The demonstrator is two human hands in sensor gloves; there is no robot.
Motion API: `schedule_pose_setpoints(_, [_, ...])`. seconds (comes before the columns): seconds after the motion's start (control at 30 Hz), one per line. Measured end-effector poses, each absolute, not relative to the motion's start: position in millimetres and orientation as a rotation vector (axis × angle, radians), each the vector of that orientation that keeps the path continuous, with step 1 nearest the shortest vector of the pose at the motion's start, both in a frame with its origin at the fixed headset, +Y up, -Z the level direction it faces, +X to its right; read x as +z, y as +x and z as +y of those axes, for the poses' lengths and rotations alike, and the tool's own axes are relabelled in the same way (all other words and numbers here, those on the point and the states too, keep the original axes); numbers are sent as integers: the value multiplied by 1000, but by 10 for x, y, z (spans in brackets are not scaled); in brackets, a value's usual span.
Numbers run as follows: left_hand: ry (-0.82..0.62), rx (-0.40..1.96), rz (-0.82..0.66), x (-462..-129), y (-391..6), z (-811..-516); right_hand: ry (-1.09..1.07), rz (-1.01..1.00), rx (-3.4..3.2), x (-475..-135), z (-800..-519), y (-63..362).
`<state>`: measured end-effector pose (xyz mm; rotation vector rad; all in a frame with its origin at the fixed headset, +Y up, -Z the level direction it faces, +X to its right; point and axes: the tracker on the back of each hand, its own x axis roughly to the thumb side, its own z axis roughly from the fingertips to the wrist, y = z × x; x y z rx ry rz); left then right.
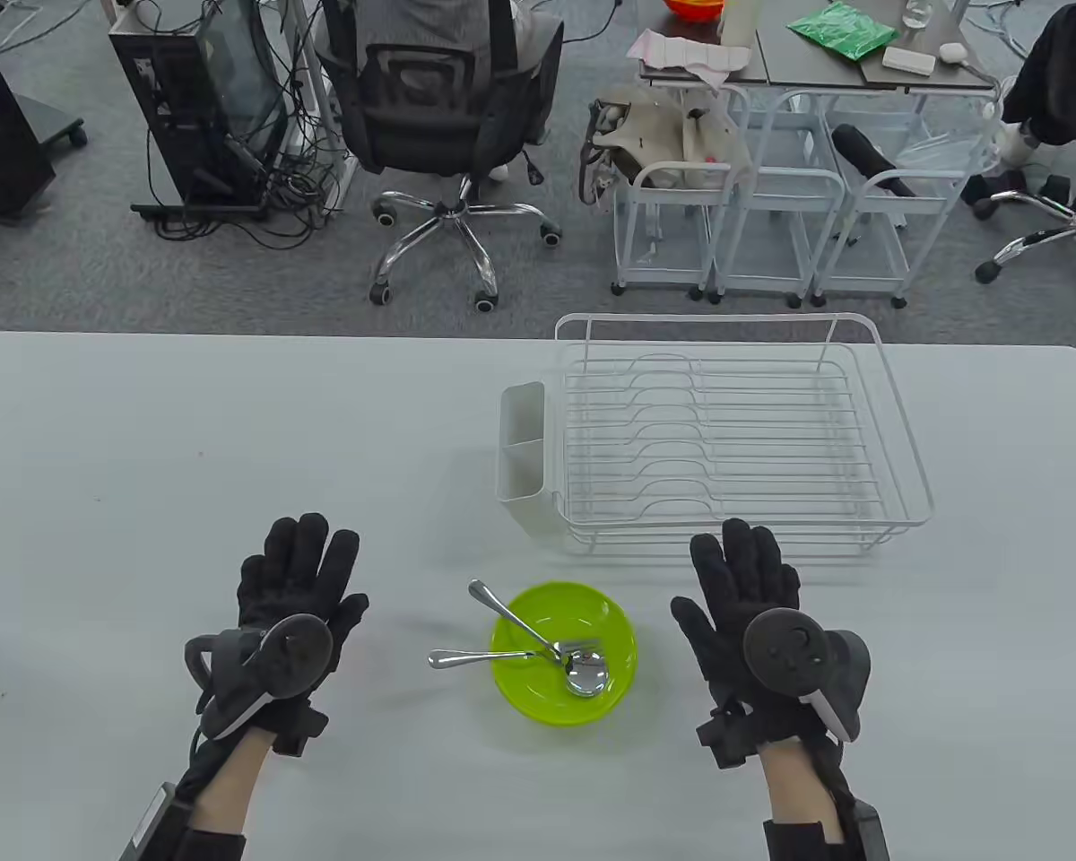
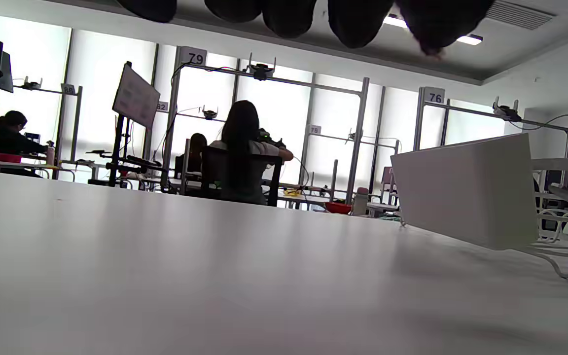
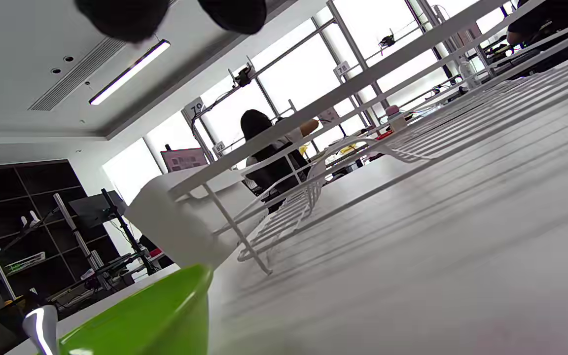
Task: Insert the steel spoon and steel fork into the cutlery bin
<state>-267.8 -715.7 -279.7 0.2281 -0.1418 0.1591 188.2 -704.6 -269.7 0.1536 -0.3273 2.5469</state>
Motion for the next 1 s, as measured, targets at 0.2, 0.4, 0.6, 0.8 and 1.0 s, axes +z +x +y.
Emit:
schedule_pose_setpoints(0.2, [227, 149, -151, -2791, -2654, -7163, 157, -346, 2537, -2680, -7019, 1890])
schedule_pose_setpoints(0.4, [237, 161, -144, -2792, -2682, -7156, 157, -342, 2527, -2686, -7025, 1897])
schedule_pose_setpoints(0.6, [233, 166, -154, -2797, -2672, -7158, 149, -351, 2515, -2683, -7018, 1919])
schedule_pose_setpoints(0.8, [229, 161, -162, -2792, -2653, -7164, 134, -359, 2497, -2678, -7008, 1952])
schedule_pose_setpoints(1.0, [225, 164, -158, -2788, -2657, -7161, 138, -352, 2495, -2684, -7017, 1945])
